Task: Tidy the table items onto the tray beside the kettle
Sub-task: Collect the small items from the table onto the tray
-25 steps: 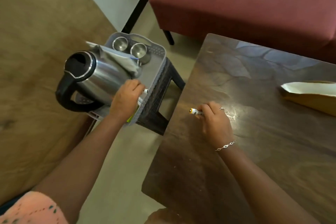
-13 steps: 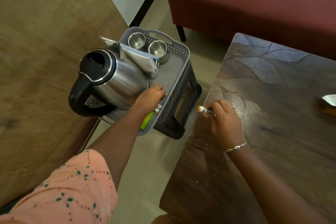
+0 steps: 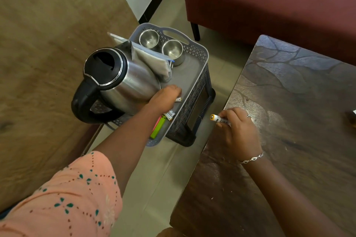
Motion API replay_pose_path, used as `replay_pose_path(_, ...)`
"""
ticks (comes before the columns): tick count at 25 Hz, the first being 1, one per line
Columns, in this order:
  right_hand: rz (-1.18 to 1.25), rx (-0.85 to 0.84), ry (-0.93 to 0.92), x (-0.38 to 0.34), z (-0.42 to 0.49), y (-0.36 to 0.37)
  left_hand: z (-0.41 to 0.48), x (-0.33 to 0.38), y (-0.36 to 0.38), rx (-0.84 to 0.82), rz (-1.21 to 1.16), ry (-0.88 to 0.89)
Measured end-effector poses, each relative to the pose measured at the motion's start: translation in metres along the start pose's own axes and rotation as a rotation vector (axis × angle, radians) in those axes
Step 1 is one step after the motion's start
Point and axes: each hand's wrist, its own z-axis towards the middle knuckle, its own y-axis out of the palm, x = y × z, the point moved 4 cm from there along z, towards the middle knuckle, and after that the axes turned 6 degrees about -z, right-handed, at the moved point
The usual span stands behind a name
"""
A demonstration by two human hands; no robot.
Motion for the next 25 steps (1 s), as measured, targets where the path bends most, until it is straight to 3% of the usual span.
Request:
replay_pose_path(5, 0.001, -0.012, 0.011, -0.003, 0.005, 0.003, -0.008, 0.003, 0.001, -0.047, 0.128, 0.101)
replay_pose_path(12, 0.025, -0.052, 0.027, -0.025, 0.048, 0.011, -0.024, -0.009, 0.011, 0.011, -0.017, 0.03)
replay_pose_path(19, -0.155, -0.409, -0.081, -0.072, 0.135, 0.056, -0.056, -0.015, 0.023, 0.281, -0.422, -0.043)
replay_pose_path(25, -0.353, -0.64, -0.111, -0.082, 0.143, 0.11, -0.065, -0.023, 0.031, 0.338, -0.666, -0.196)
